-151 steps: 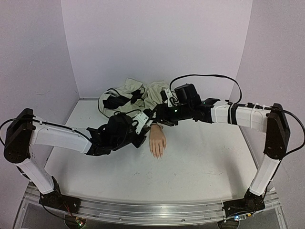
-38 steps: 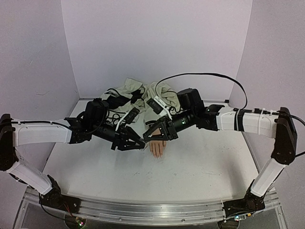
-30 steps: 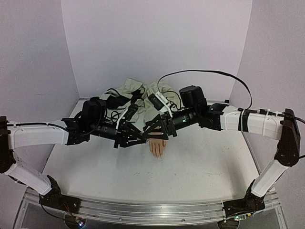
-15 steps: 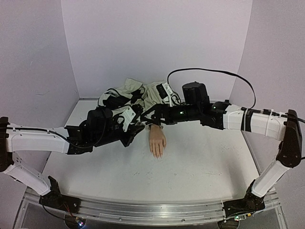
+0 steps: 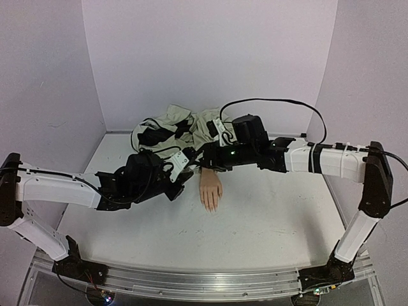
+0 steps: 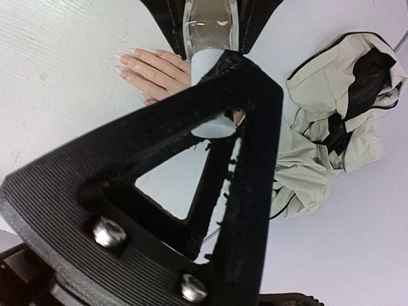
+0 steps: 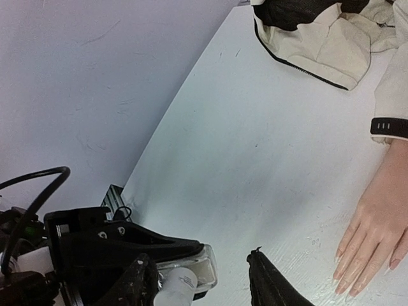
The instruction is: Paint the nails
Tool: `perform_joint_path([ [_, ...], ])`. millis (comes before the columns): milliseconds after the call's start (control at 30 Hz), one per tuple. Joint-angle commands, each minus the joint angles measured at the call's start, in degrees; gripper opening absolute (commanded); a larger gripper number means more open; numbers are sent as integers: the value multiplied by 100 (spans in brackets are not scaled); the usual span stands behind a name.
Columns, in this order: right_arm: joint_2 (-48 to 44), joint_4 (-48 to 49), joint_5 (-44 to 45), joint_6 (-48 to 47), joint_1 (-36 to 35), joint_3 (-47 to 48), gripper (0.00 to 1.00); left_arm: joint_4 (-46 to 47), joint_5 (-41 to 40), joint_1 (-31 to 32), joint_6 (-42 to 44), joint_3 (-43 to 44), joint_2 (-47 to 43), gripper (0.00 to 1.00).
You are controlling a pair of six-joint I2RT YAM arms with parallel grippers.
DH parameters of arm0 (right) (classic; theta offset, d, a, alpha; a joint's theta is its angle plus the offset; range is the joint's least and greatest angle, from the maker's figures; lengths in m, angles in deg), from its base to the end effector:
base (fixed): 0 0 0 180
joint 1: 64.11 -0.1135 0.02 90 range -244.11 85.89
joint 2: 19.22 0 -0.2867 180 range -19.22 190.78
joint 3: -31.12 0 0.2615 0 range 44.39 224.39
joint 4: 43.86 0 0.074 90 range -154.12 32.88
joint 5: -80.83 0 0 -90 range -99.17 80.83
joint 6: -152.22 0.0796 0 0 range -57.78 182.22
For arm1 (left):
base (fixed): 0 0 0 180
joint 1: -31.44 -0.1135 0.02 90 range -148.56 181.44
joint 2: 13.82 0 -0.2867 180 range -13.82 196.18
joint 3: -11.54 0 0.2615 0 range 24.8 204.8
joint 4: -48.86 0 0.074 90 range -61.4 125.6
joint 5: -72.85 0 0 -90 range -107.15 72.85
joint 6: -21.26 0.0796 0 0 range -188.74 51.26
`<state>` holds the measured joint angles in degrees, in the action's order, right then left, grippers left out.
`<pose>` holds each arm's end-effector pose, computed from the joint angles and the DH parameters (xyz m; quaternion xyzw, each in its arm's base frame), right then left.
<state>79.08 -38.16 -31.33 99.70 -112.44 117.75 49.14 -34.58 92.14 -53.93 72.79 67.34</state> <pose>0.2863 0.3669 0.3289 -0.1970 0.7137 0.5518 0.3839 0.1985 -0.3049 0.2574 0.4256 0.6922 -0.1080 0.5728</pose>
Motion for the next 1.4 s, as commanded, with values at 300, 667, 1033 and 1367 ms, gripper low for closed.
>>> perform_joint_path([
  [300,182,28,-78,-33,-129,453,42,333,-329,11,-58,256,-104,0],
  [667,210,29,-360,-466,-125,558,0,331,-174,0,-453,28,-448,0],
  [1033,-688,-762,-3391,-4371,-146,533,0,492,6876,-1228,-2065,-171,-1232,0],
  [1367,-749,-673,-599,-2482,-144,605,98,397,2041,-1210,-1315,-853,-1914,0],
])
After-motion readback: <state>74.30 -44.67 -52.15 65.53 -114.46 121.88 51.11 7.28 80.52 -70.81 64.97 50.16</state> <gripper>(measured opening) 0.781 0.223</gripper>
